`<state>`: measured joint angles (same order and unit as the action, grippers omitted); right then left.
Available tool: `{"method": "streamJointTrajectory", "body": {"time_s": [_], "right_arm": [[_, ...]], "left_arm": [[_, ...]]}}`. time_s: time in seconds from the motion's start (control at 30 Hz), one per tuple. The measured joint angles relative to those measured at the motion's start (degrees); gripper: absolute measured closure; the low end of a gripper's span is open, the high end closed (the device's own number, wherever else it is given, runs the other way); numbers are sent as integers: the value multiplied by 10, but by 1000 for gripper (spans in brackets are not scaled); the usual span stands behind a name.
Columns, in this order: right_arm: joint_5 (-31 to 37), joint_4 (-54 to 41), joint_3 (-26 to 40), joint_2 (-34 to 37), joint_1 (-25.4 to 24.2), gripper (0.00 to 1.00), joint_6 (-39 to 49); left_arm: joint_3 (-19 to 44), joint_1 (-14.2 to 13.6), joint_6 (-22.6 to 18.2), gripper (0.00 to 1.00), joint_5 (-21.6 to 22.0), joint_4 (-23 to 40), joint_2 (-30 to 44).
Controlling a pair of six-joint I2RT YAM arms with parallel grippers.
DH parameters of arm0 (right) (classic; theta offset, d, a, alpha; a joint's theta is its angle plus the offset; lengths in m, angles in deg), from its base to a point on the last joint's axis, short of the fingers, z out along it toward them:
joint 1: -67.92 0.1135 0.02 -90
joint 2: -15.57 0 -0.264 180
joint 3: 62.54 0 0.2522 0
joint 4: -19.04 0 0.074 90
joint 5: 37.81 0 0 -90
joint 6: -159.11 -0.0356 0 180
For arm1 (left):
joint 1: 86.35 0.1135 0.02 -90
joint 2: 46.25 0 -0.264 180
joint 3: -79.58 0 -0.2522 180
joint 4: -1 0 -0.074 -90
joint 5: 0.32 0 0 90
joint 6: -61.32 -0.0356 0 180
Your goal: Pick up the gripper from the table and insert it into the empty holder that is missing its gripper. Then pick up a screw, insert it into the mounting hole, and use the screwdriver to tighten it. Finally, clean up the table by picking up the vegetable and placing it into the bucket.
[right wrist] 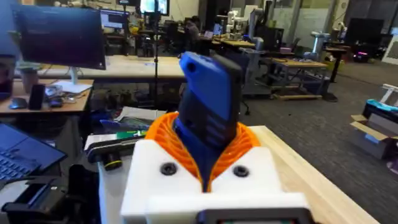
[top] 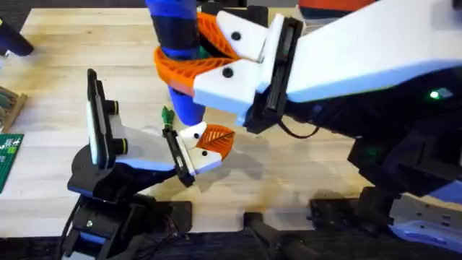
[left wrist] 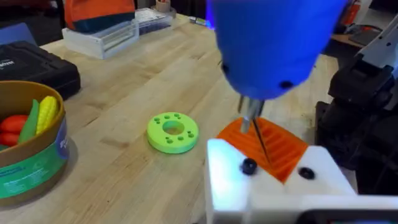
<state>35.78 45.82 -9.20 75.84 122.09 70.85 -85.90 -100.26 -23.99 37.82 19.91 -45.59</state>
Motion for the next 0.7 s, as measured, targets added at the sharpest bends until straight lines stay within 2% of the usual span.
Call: {"method": "streamJointTrajectory", "body": {"time_s": [0.7], "right_arm": [[-21,-34,0,0,5,973,13]], "left_arm": [[0,0,0,994,0,0,0]]}}
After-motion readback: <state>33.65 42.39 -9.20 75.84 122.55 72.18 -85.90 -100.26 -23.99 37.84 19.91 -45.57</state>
